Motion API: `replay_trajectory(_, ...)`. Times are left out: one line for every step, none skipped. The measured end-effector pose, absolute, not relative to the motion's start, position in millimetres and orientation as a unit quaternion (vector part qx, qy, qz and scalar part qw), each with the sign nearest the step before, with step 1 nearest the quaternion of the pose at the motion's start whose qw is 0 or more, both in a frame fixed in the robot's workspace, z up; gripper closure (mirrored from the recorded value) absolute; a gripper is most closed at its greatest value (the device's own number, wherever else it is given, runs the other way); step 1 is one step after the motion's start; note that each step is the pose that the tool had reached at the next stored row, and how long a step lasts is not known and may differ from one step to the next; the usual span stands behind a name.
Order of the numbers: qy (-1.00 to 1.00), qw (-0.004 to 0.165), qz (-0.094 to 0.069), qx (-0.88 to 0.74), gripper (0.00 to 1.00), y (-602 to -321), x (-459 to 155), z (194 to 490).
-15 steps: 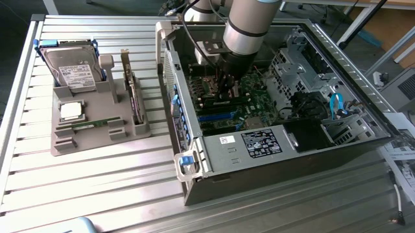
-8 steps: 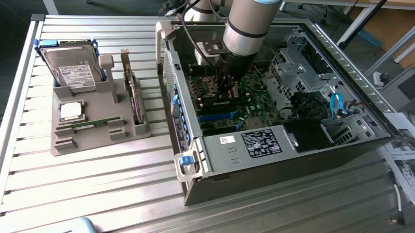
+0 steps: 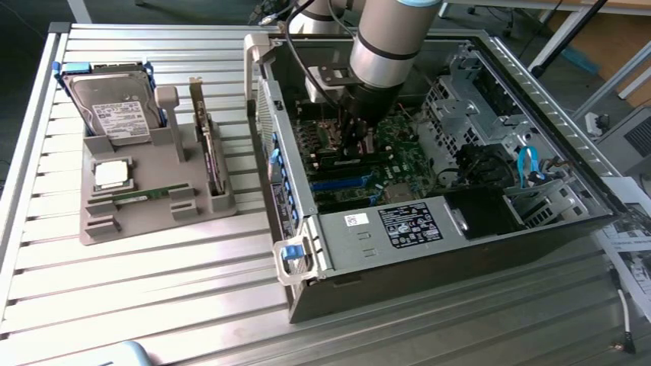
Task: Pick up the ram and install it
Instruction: 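Press down the ram until it locks into place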
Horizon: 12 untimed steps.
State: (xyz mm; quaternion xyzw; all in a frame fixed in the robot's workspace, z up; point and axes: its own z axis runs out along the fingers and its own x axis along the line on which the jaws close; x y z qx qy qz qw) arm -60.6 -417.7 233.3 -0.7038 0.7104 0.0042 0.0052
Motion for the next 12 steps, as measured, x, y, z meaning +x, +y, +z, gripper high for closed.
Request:
replay_trajectory(0.710, 0.005, 0.004, -0.704, 0.89, -417.8, -60.6, 233.3)
replay_trajectory(0.710, 0.005, 0.004, -0.704, 0.89, -417.8, -60.6, 233.3)
replay_trajectory(0.710, 0.005, 0.004, -0.704, 0.89, -417.8, -60.6, 233.2)
replay_trajectory(0.710, 0.005, 0.004, -0.704, 0.89, -417.8, -60.6, 233.1)
replay_trajectory(0.710, 0.005, 0.004, -0.704, 0.89, -417.8, -60.6, 232.8)
replay_trajectory(0.710, 0.005, 0.004, -0.704, 0.89, -417.8, -60.6, 232.7)
replay_trajectory(0.710, 0.005, 0.004, -0.704, 0.89, -417.8, -60.6, 232.5)
replay_trajectory(0.710, 0.005, 0.004, -0.704, 0.89, -417.8, -60.6, 232.5)
replay_trajectory(0.710, 0.005, 0.004, -0.704, 0.89, -417.8, -60.6, 232.4)
replay_trajectory(0.710, 0.005, 0.004, -0.704, 0.89, -417.8, -60.6, 232.3)
replay_trajectory(0.710, 0.005, 0.004, -0.704, 0.89, -417.7, -60.6, 232.4)
replay_trajectory(0.710, 0.005, 0.004, -0.704, 0.89, -417.7, -60.6, 232.8)
